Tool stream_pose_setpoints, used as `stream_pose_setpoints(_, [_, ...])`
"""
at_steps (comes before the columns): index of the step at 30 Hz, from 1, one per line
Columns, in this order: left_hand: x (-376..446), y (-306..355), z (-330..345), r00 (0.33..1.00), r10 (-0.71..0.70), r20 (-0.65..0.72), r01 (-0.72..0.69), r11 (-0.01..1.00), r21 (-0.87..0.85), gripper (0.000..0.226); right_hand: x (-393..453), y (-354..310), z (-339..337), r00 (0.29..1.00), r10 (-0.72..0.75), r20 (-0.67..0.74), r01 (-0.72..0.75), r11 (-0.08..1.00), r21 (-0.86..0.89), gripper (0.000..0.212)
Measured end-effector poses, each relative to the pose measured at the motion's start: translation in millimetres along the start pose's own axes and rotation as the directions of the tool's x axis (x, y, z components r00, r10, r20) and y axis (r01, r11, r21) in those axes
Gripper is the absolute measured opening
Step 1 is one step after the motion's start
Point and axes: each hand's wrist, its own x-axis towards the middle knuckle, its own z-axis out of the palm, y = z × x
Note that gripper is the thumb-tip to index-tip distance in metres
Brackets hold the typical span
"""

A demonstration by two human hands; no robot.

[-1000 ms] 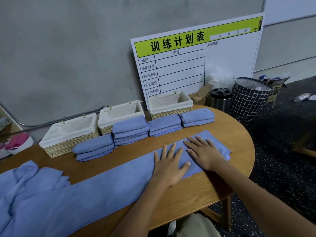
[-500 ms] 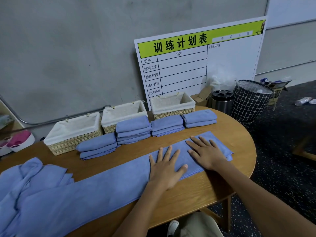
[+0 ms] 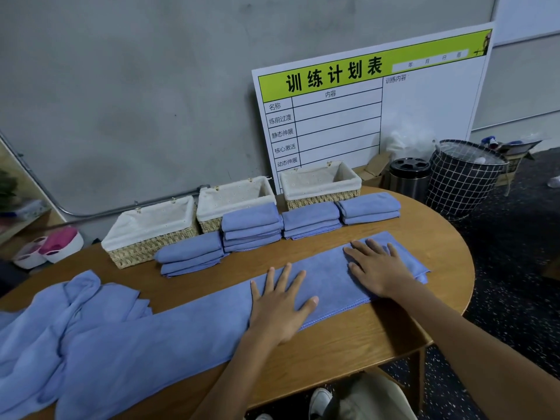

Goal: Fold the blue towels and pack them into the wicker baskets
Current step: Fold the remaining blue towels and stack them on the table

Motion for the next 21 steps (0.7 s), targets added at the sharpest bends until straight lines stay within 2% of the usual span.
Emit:
stream_pose_setpoints(2, [3.8,7.0,-1.7,1.0,-0.009,0.007,0.009,1.0,-0.011,0.09,2.2,-20.2,-2.5,0.997,-0.049,-0.052,0.05,0.998,0.026,0.049])
stream_pose_setpoints(4, [11.0,13.3,-2.9,1.0,-0.012,0.011,0.012,1.0,-0.019,0.1,2.1,-37.9,1.5,0.99,-0.137,-0.03,0.139,0.988,0.067,0.055])
stream_pose_setpoints(5, [14.5,15.5,-3.8,1.0,-0.013,0.014,0.013,1.0,-0.024,0.103,2.0,-42.4,5.0,0.986,-0.167,-0.001,0.167,0.983,0.074,0.068])
stream_pose_setpoints(7, [20.1,18.8,-5.3,1.0,-0.015,0.011,0.015,0.999,-0.037,0.106,4.8,-38.1,12.5,0.986,-0.164,0.02,0.163,0.984,0.076,0.107])
stream_pose_setpoints(9, [23.4,23.0,-6.6,1.0,-0.004,0.005,0.004,0.999,-0.045,0.107,9.7,-25.6,14.8,0.989,-0.143,0.024,0.142,0.988,0.065,0.121])
stream_pose_setpoints(11, [24.5,28.6,-6.9,1.0,0.019,0.0,-0.019,0.999,-0.047,0.108,10.3,-14.2,13.1,0.992,-0.124,0.024,0.122,0.991,0.063,0.112])
stream_pose_setpoints(14, [21.7,26.5,-5.7,0.999,0.027,-0.02,-0.028,0.999,-0.042,0.104,8.0,-4.0,7.7,0.994,-0.096,0.043,0.094,0.995,0.041,0.069])
stream_pose_setpoints(15, [18.4,20.5,-4.6,1.0,0.019,-0.025,-0.02,0.999,-0.039,0.1,6.9,-1.8,6.3,0.995,-0.089,0.048,0.087,0.995,0.041,0.063])
stream_pose_setpoints(16, [14.0,12.0,-2.6,0.999,0.007,-0.033,-0.008,0.999,-0.034,0.094,5.2,-0.9,5.7,0.994,-0.09,0.058,0.087,0.995,0.05,0.067])
stream_pose_setpoints(18, [3.3,-9.3,1.2,0.998,-0.022,-0.053,0.02,1.0,-0.022,0.082,4.0,0.0,6.8,0.993,-0.103,0.063,0.099,0.993,0.066,0.089])
stream_pose_setpoints(19, [-1.9,-18.5,1.9,0.998,-0.037,-0.056,0.037,0.999,-0.016,0.078,4.1,0.4,6.9,0.993,-0.101,0.063,0.096,0.993,0.069,0.089])
stream_pose_setpoints(21, [-8.8,-28.4,2.1,0.997,-0.059,-0.054,0.059,0.998,-0.007,0.074,3.0,-1.2,4.1,0.993,-0.09,0.075,0.087,0.996,0.037,0.065])
